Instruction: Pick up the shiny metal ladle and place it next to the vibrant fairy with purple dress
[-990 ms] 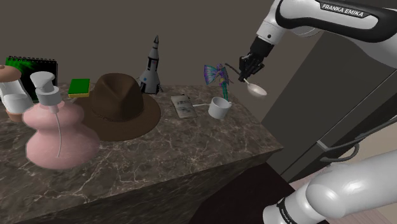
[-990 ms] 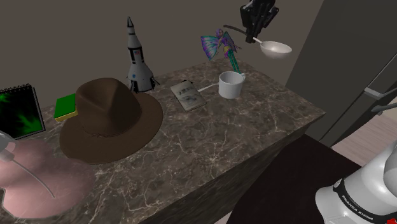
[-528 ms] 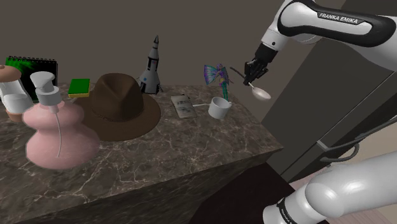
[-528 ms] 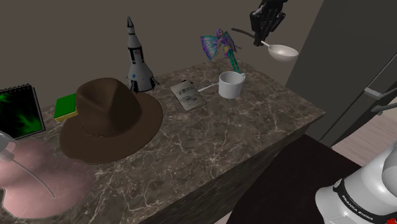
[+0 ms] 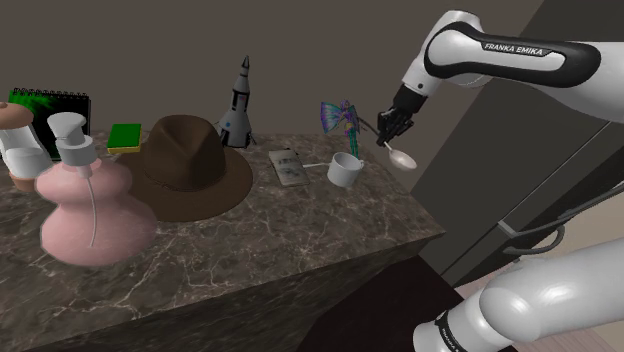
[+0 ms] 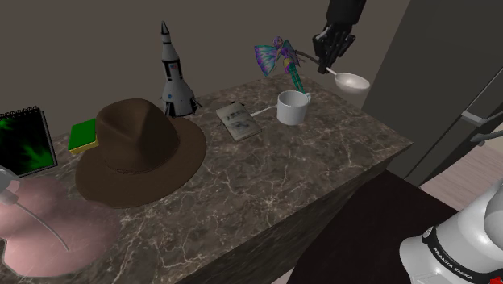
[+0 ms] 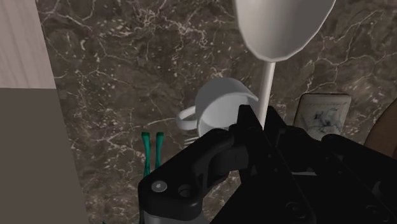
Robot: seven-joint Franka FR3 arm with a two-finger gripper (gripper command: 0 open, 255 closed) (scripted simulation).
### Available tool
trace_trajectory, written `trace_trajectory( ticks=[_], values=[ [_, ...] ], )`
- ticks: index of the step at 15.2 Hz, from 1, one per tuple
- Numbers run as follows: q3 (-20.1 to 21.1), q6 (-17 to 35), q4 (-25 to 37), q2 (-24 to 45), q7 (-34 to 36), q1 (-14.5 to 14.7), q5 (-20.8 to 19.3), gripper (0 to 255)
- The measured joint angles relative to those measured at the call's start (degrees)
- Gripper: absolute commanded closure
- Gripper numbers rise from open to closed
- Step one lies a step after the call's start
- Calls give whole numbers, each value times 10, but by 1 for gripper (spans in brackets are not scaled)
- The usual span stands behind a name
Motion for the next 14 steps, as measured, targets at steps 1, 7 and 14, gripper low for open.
trace_trajectory(
  ticks=[1,7,14],
  values=[
    [0,6,-7,-1,-2,0,0,255],
    [1,53,-50,4,-5,1,2,255],
    [2,106,-95,12,-10,1,5,255]
  ],
)
